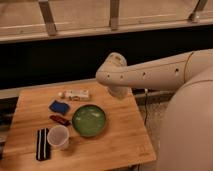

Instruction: Push the ceramic bowl across the table

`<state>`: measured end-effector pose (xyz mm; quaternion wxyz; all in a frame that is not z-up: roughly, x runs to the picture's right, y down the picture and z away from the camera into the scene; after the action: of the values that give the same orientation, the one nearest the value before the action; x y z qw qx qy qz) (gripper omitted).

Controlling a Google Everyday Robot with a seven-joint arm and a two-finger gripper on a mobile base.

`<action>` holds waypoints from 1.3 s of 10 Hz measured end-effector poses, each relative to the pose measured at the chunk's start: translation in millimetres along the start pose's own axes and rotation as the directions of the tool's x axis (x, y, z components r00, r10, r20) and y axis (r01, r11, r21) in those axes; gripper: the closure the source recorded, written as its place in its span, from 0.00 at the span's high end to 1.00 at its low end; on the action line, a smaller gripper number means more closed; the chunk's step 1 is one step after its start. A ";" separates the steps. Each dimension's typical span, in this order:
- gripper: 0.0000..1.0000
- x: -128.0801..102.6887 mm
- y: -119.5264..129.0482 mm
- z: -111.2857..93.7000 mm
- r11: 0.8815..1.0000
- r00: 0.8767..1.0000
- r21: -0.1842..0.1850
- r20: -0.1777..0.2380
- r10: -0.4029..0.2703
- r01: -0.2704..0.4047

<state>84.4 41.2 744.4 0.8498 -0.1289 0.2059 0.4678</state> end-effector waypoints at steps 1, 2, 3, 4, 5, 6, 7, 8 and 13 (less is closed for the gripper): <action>0.00 -0.7 0.7 -0.1 1.000 1.000 0.000 0.000 -0.001 0.001; 0.00 -0.7 0.2 0.4 1.000 1.000 -0.002 -0.001 0.001 -0.001; 0.00 0.0 -1.3 3.4 1.000 1.000 -0.020 -0.010 0.011 -0.012; 0.00 3.5 -2.5 13.5 0.997 0.999 -0.066 -0.027 0.029 -0.031; 0.00 6.1 -1.7 23.6 0.994 0.998 -0.097 -0.037 0.041 -0.045; 0.00 11.2 0.3 41.7 0.989 0.997 -0.136 -0.053 0.060 -0.067; 0.00 14.5 5.1 60.1 0.982 0.995 -0.170 -0.066 0.073 -0.084; 0.00 19.0 10.0 82.6 0.973 0.993 -0.208 -0.081 0.088 -0.103; 0.00 36.9 48.2 157.0 0.912 0.982 -0.380 -0.162 0.099 -0.155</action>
<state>97.1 158.7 864.3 0.7582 -0.3144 0.1751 0.5437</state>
